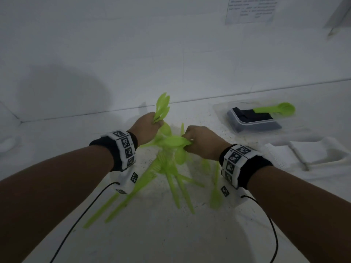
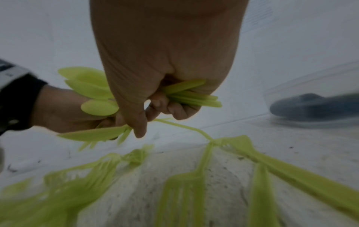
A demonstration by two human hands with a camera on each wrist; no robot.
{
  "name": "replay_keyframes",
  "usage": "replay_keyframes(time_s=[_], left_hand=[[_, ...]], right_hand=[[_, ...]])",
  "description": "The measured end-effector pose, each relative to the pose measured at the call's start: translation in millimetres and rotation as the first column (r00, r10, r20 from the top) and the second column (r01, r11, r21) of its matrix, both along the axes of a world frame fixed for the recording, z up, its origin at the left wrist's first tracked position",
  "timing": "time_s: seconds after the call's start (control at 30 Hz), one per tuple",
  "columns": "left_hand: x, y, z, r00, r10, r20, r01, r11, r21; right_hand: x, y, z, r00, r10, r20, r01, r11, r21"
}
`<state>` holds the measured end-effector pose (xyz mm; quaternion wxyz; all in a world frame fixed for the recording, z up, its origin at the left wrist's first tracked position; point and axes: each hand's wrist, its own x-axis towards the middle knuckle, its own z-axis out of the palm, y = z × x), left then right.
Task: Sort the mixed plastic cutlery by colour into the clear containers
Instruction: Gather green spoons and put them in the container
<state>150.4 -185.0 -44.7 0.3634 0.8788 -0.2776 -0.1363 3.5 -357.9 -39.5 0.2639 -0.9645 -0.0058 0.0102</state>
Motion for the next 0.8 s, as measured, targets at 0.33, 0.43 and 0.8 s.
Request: replay_keyframes(time_s=[0.33, 0.43, 0.8], left_hand=[[30.9, 93.5, 13.2, 0.924, 0.365, -0.116, -0.383, 0.897, -0.221], [29.2, 117.2, 14.7, 0.91, 0.342, -0.235, -0.394, 0.89, -0.229], [-13.1, 127.9, 24.6, 0.92, 0.209, -0.331, -0.331, 0.867, -0.372]], right_hand=[[36.1, 25.7, -2.2, 0.942, -0.282, 0.184, 0.238, 0.944, 0.227], [50.8, 28.4, -3.0, 0.937, -0.337, 0.093, 0.319, 0.933, 0.169], [101.3, 53.5, -16.7, 0.971, -0.213, -0.108, 0.205, 0.975, -0.08]])
